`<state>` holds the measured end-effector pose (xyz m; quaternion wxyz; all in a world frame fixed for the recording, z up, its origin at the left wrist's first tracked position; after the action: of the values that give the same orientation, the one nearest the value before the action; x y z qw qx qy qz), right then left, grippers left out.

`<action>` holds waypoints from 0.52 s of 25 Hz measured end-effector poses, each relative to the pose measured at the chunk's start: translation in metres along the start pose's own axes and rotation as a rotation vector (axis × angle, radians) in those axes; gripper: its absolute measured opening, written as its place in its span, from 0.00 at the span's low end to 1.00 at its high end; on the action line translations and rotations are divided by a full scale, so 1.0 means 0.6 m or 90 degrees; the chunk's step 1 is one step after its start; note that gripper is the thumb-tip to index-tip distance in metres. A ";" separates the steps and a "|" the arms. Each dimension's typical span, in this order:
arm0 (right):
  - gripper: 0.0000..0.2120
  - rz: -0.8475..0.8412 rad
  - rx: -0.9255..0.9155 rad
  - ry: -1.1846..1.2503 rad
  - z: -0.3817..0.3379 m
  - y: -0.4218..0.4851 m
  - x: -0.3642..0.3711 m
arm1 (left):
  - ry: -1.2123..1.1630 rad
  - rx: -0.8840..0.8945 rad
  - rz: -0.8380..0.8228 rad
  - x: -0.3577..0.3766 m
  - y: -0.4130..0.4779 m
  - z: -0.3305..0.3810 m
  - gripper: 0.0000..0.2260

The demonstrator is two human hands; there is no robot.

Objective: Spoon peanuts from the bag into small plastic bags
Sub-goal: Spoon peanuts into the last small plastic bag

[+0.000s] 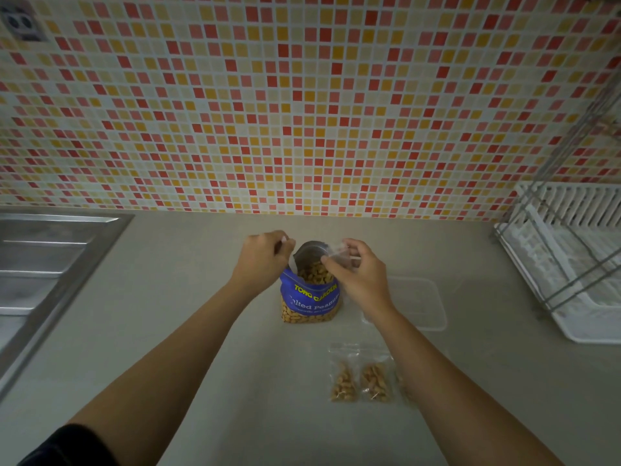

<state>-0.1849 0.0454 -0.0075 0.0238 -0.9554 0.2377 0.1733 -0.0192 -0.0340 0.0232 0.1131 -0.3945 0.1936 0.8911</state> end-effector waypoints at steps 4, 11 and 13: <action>0.27 -0.006 -0.003 -0.022 -0.001 -0.001 0.000 | -0.122 -0.237 -0.013 0.014 0.004 -0.026 0.11; 0.26 -0.009 0.010 -0.035 0.002 -0.001 -0.003 | -0.326 -0.340 -0.082 0.014 0.003 -0.050 0.12; 0.26 -0.018 0.012 -0.031 0.002 0.000 -0.005 | -0.379 -0.370 -0.077 0.018 0.001 -0.053 0.12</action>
<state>-0.1876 0.0470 -0.0078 0.0408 -0.9539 0.2254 0.1939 -0.0054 -0.0479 -0.0041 0.1003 -0.1461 -0.1307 0.9755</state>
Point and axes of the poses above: each hand's wrist, its own y-axis towards the middle knuckle, its own x-axis out of the palm, z = x × y, the point moved 3 cm from there along y, towards the middle knuckle, and after that the axes turned 1 degree about -y, right-handed, at the moved point
